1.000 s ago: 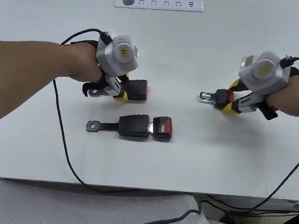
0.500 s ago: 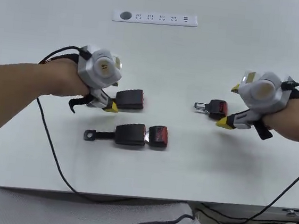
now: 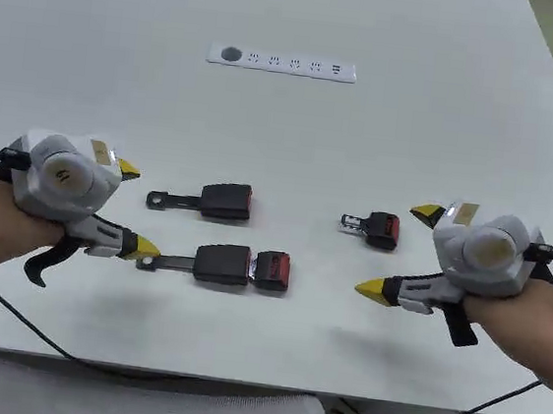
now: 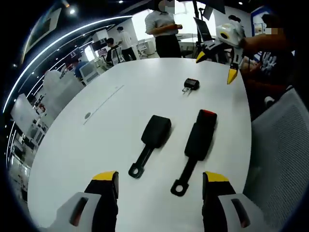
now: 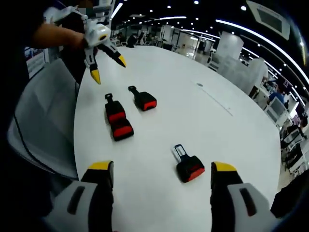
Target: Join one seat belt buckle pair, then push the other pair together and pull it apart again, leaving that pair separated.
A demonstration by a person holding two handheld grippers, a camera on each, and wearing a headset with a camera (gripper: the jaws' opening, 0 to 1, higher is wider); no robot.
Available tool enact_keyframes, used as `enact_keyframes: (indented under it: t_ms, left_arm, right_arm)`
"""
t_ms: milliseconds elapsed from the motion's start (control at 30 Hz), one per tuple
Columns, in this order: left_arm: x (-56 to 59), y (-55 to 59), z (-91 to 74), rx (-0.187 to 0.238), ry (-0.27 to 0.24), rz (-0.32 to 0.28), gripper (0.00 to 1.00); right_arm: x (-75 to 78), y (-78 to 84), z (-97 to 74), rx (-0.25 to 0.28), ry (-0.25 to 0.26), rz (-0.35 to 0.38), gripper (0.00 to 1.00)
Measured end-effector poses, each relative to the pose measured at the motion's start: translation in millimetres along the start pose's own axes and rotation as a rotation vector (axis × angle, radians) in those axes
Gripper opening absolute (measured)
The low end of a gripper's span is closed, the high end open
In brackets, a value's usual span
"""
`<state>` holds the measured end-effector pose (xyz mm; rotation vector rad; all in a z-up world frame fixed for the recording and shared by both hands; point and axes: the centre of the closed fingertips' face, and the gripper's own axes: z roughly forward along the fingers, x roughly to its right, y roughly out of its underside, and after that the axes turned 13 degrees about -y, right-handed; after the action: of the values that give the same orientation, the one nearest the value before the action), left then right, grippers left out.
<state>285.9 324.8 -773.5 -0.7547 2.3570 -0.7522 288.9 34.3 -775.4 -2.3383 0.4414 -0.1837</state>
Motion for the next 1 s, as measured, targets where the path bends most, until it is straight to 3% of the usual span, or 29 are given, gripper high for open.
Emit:
enact_keyframes:
  t_ms: [267, 367, 400, 567, 1000]
  left_arm:
    - [9.9, 15.4, -31.4, 0.012, -0.059, -0.101, 0.84]
    - [10.5, 25.0, -36.7, 0.004, -0.076, -0.136, 0.89]
    - [9.4, 29.1, -38.2, 0.003, -0.092, -0.152, 0.91]
    - [9.2, 41.7, -42.3, 0.007, -0.12, -0.195, 1.0]
    - [18.3, 42.4, -48.4, 0.012, -0.117, -0.225, 1.0]
  right_arm:
    - [-13.1, 12.3, -16.6, 0.019, 0.031, 0.038, 0.91]
    - [-10.2, 20.7, -26.8, 0.015, 0.107, 0.069, 1.0]
    - [-14.2, 22.6, -27.9, 0.011, 0.088, 0.068, 1.0]
    - [-22.5, 32.5, -34.7, 0.016, 0.102, 0.115, 1.0]
    - [-29.7, 40.0, -37.3, 0.027, 0.139, 0.166, 1.0]
